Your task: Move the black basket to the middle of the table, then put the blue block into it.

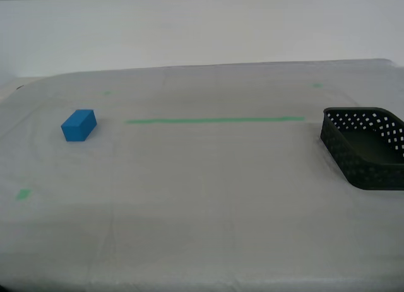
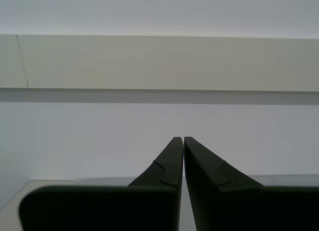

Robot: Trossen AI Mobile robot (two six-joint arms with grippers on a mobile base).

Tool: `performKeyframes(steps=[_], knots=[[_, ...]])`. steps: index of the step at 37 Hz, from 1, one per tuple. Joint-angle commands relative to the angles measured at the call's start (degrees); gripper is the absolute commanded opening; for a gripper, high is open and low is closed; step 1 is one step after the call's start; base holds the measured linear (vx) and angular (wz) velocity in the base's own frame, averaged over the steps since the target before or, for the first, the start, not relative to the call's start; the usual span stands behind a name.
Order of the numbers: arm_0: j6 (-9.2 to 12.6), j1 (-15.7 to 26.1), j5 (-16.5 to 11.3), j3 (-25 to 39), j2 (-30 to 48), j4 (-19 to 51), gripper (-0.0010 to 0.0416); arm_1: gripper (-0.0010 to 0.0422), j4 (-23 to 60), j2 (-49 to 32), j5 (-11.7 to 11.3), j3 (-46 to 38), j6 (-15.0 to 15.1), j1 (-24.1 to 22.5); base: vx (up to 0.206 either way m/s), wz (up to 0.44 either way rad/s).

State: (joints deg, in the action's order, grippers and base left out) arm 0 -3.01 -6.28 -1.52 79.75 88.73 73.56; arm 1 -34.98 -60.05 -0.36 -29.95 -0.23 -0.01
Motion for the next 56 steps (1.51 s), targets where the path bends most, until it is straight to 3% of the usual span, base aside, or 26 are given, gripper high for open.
performKeyframes(steps=[1,20,40,56], knots=[[0.1,0.0,0.1,0.0,0.0,0.3,0.0399,0.0,-0.3,0.0,0.0,0.0,0.1,0.0,0.0,0.0],[1.6,1.6,1.6,-2.5,0.0,-1.0,0.0401,0.0,-0.3,0.0,0.0,0.0,0.1,0.0,0.0,0.0],[2.0,1.8,1.1,-20.5,0.0,-17.7,0.04,0.0,-0.3,0.0,0.0,0.0,0.1,0.0,0.0,0.0],[3.0,1.7,1.1,-26.2,3.2,-26.1,0.04,0.0,-0.3,0.0,0.0,0.0,0.1,0.0,0.0,0.0]])
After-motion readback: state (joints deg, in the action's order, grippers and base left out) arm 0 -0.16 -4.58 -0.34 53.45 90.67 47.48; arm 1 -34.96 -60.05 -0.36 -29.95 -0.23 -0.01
